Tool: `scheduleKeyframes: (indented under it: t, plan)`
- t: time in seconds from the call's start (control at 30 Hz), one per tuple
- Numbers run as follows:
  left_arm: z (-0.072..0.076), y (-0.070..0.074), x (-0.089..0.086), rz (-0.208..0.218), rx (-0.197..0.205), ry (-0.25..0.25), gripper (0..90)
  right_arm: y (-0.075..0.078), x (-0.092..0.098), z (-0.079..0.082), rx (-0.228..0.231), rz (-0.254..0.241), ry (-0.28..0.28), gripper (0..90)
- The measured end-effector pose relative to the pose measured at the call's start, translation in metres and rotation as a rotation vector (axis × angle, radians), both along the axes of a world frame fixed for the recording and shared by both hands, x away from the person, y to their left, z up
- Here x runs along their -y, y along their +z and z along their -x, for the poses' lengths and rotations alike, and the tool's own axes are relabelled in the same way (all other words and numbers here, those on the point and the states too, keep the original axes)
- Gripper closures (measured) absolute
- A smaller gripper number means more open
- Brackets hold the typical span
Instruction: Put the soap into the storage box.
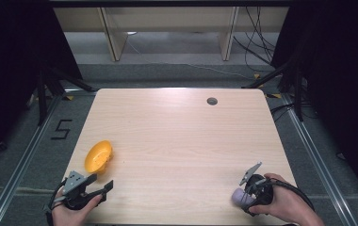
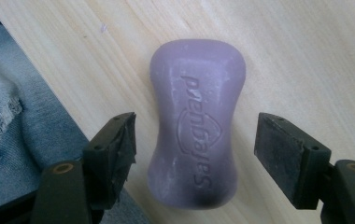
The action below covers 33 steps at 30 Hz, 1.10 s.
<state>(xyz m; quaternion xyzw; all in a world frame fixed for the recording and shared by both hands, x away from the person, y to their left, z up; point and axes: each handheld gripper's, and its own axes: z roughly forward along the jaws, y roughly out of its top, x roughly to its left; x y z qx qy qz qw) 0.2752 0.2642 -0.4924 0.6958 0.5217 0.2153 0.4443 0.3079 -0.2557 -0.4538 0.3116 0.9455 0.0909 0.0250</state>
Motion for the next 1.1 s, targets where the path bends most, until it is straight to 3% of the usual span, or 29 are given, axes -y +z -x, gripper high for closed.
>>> scheduleKeyframes:
  t: [0.07,0.13,0.17,0.5,0.53,0.67,0.7,0.73,0.8,0.87,0.9,0.97,1.1]
  plan:
    - [0.000,0.000,0.000,-0.007,-0.005,-0.006,27.4,0.001,-0.001,0.000,-0.002,0.005,-0.020,30.4]
    - [0.000,-0.001,0.000,-0.001,-0.002,-0.006,27.3,0.002,-0.001,-0.002,-0.001,0.012,0.007,29.9]
    - [0.001,-0.001,0.000,-0.006,-0.003,-0.008,27.3,0.003,-0.003,0.000,-0.014,0.019,-0.020,29.9]
    - [0.000,-0.002,0.001,0.000,-0.005,-0.011,27.4,0.006,-0.006,-0.012,-0.058,0.042,-0.004,36.6]
    - [0.000,-0.002,0.002,-0.003,-0.008,-0.009,27.4,0.004,-0.005,-0.016,-0.053,0.040,0.020,36.9]
    - [0.000,-0.003,0.000,-0.002,-0.013,-0.013,27.5,0.002,-0.007,-0.018,-0.065,0.048,0.010,36.3]
    - [0.000,-0.003,0.000,-0.007,-0.011,-0.015,27.6,0.001,-0.005,-0.021,-0.045,0.052,0.071,35.4]
    - [0.000,-0.002,0.000,-0.009,-0.016,-0.016,27.6,0.002,-0.007,-0.020,-0.056,0.055,0.044,35.1]
    - [0.001,-0.003,0.000,-0.004,-0.019,-0.012,27.6,0.002,-0.008,-0.020,-0.058,0.065,0.048,35.0]
    - [0.000,-0.003,0.000,-0.007,-0.018,-0.016,27.6,0.000,-0.013,-0.017,-0.080,0.066,0.005,35.1]
    - [0.001,-0.003,0.000,-0.007,-0.017,-0.016,27.6,-0.001,-0.012,-0.019,-0.082,0.069,0.030,35.2]
    - [0.000,-0.003,0.000,-0.006,-0.021,-0.018,27.7,-0.003,-0.014,-0.018,-0.107,0.069,0.008,35.3]
    - [0.000,-0.004,0.000,-0.004,-0.022,-0.016,27.9,-0.009,-0.013,-0.020,-0.114,0.071,0.027,36.0]
